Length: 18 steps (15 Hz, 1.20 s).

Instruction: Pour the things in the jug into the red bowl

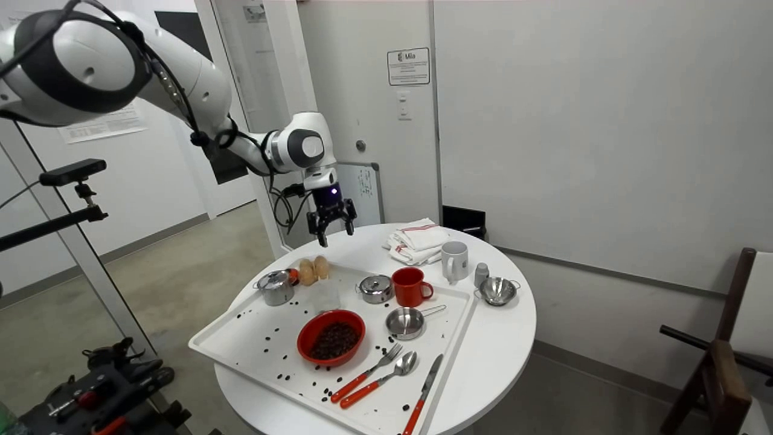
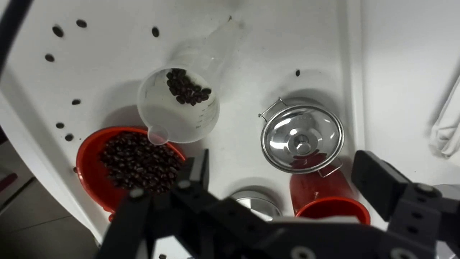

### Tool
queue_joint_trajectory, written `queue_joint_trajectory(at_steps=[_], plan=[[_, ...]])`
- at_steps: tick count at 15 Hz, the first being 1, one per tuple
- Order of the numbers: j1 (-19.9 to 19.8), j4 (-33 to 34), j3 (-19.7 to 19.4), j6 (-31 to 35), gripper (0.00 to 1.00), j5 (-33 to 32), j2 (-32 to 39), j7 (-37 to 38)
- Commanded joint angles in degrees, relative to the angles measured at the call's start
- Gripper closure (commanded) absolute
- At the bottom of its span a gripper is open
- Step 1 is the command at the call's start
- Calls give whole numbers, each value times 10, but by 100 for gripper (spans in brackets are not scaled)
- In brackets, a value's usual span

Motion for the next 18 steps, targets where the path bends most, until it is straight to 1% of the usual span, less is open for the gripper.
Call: queue_joint_trajectory(at_steps=[1,2,5,7,9,11,14,15,16,18], plan=[[-4,3,6,-2,0,-5,1,13],[35,11,-37,-19,0,-40,8,99],[60,18,-51,-43,0,-77,16,194],[81,29,-54,-80,0,-102,26,262],[99,39,-51,-132,0,-126,33,321],[104,56,-45,-184,0,-138,46,370],[83,78,-30,-217,0,-124,66,421],[125,89,-107,-212,0,-57,83,388],[109,90,-101,-205,0,-45,86,393],[104,98,-127,-198,0,-4,98,391]])
